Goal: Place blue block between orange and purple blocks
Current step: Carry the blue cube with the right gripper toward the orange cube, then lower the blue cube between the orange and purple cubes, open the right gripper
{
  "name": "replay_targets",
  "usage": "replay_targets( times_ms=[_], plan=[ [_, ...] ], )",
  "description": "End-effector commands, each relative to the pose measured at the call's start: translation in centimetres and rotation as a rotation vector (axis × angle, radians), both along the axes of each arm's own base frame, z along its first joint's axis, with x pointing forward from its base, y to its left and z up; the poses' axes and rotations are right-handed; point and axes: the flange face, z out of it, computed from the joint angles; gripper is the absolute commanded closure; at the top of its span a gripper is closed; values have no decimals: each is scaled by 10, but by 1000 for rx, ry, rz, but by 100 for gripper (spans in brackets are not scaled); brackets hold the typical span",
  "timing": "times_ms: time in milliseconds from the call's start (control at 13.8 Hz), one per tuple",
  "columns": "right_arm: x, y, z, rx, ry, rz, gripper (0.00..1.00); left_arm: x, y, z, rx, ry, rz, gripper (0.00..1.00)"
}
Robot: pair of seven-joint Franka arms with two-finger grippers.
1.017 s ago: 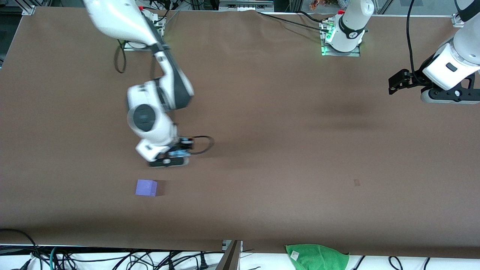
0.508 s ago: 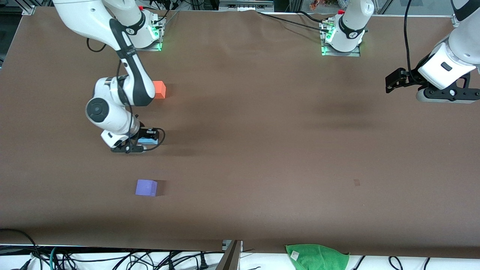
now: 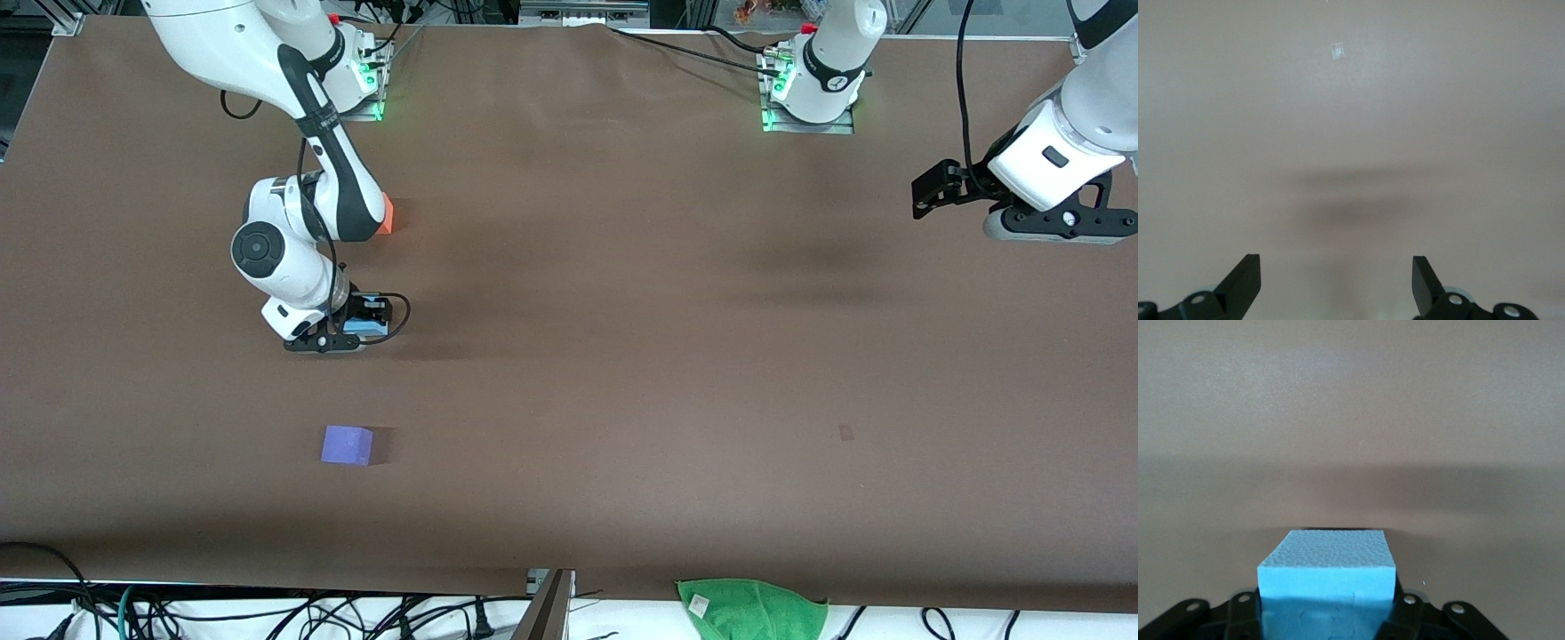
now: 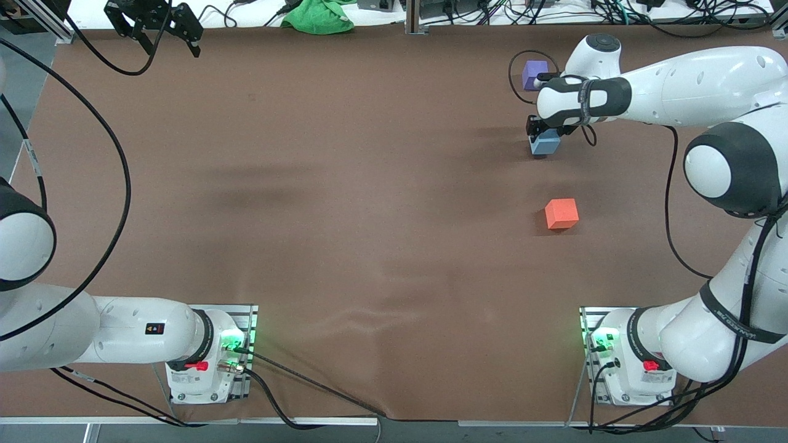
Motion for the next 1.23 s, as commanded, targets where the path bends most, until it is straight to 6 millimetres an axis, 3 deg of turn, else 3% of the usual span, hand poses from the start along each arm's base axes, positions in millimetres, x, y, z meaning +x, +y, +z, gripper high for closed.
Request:
replay_targets(
  times_ms=[0, 73, 218, 363, 508, 654, 944, 1162],
  plan=[
    [5, -6, 16, 21, -16, 5, 0, -3, -1, 8, -9, 4, 7, 0],
    [13, -18, 30, 20, -29, -13, 0, -2, -1, 7, -9, 6, 7, 0],
    [32, -17, 63, 33, -18, -21, 0, -3, -1, 8, -9, 4, 7, 0],
    [48, -12, 116, 57, 15, -23, 0, -2, -1, 7, -9, 6, 7, 0],
    [54, -23, 177, 79, 18, -35, 0, -2, -1, 7, -9, 6, 7, 0],
    [49, -36, 237, 99, 15, -34, 0, -2, -1, 7, -9, 6, 7, 0],
    [16, -64, 325, 70, 37, -6, 0, -2, 0, 7, -9, 6, 8, 0],
    [-6, -70, 361, 13, 40, 25, 0, -2, -1, 7, -7, 6, 7, 0]
  ],
)
